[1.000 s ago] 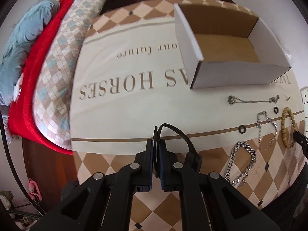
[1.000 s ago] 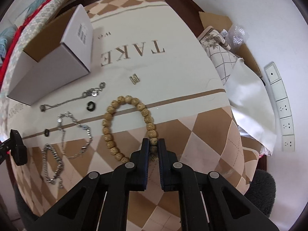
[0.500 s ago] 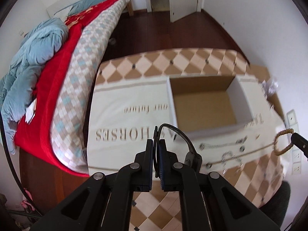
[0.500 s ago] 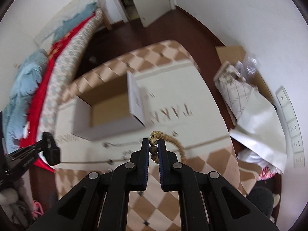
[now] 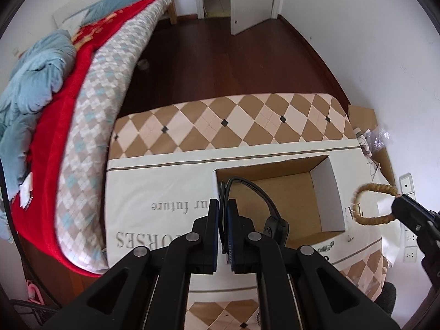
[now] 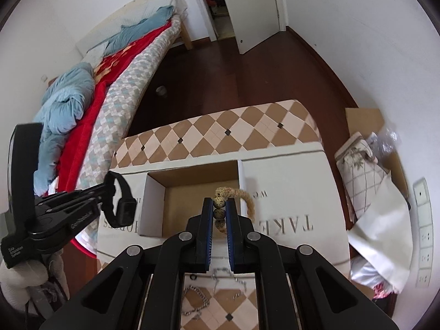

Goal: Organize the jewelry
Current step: 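Lower the black band into the box with left tool while right drops bead bracelet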

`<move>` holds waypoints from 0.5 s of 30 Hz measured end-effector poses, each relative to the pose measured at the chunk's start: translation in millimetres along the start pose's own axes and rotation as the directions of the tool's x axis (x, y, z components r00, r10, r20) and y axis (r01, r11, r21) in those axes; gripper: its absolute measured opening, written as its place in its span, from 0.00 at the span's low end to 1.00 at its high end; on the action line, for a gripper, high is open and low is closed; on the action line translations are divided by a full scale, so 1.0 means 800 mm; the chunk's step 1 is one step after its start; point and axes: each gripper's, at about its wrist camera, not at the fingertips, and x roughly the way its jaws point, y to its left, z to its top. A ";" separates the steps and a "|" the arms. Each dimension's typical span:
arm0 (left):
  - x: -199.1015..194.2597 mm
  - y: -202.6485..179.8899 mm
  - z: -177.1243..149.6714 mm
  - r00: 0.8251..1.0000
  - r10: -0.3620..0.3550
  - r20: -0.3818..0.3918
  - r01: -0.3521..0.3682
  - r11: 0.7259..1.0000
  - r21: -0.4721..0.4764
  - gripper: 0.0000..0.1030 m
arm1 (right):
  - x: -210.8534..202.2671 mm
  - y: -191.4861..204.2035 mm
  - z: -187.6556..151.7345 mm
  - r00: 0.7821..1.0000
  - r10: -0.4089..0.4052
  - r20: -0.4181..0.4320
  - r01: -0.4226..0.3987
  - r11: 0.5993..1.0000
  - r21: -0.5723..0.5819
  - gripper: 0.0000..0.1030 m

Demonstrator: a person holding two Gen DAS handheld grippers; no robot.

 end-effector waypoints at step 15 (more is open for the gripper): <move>0.082 -0.018 0.013 0.985 -0.089 -0.148 0.089 0.996 -0.006 0.13 | 0.105 0.000 0.001 0.984 0.058 -0.170 -0.060 0.998 -0.006 0.09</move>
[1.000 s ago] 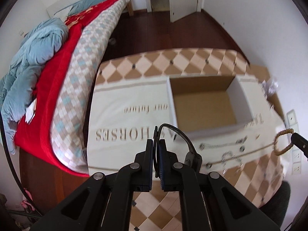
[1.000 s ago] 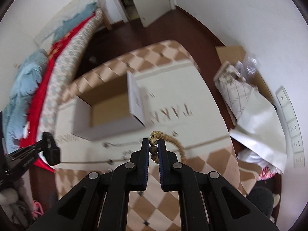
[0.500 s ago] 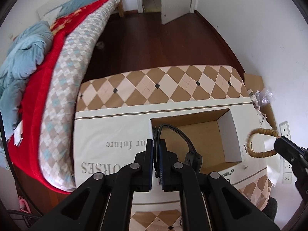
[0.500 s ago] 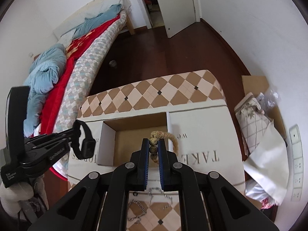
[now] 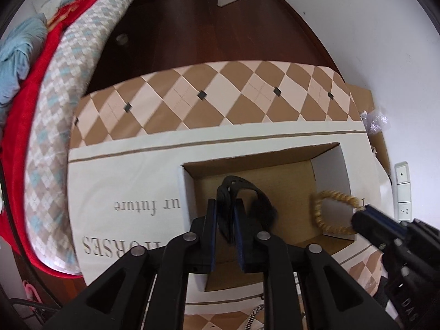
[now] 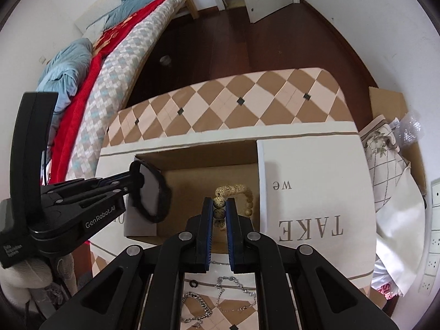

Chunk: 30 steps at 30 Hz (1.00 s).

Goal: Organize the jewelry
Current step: 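Lower the black band into the box with left tool while right drops bead bracelet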

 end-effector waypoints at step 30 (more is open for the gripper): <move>-0.073 0.037 -0.061 0.937 0.212 0.277 -0.198 0.977 -0.079 0.96 | -0.013 0.014 -0.047 0.941 -0.325 0.095 0.333 0.940 -0.073 1.00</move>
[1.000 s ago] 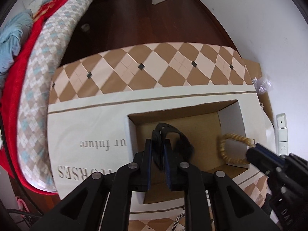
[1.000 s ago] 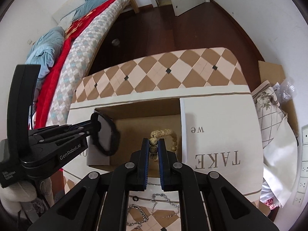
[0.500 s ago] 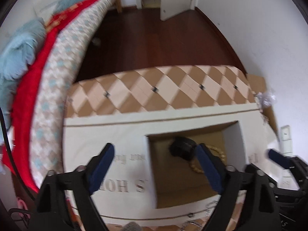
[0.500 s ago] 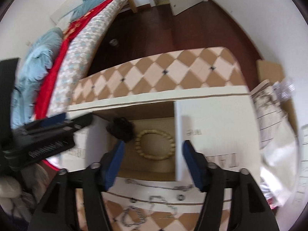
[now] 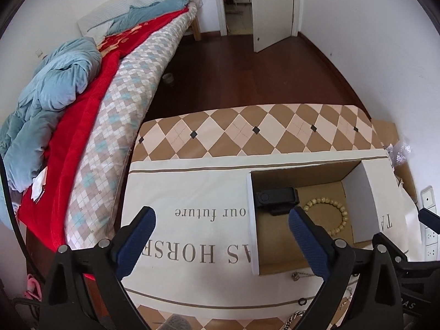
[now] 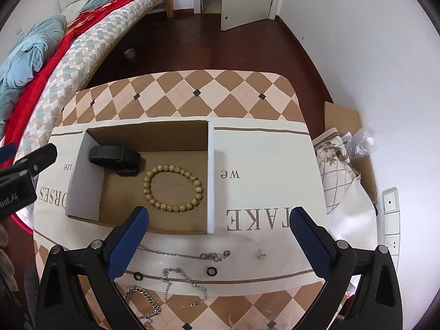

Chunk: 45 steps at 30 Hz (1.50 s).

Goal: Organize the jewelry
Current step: 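Lower the black band into the box with left tool while right drops bead bracelet, then open both tools and lift them away from the white box, then grasp the silver chain bracelet with left tool while right tool grasps thin chain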

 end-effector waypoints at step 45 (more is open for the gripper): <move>-0.154 0.018 -0.139 0.981 0.076 0.178 -0.064 0.995 -0.076 1.00 | -0.134 -0.030 -0.155 0.986 0.088 0.141 -0.105 0.988 0.114 0.98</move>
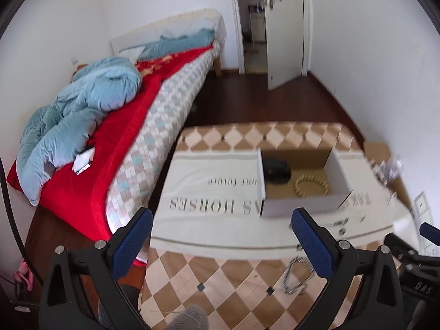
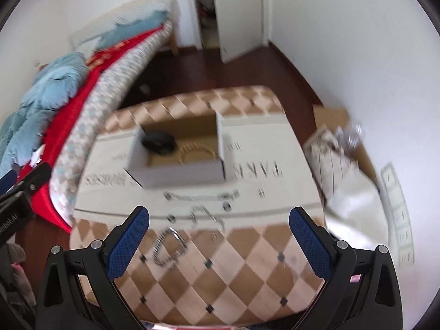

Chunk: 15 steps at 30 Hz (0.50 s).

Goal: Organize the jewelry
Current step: 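Grasp the silver chain bracelet with left tool while right tool grasps thin chain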

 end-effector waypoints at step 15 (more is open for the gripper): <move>0.164 -0.104 -0.094 0.869 -0.140 -0.475 0.227 0.965 0.130 0.81 | 0.103 -0.078 -0.047 0.979 -0.022 -0.203 0.051 0.989 0.139 0.65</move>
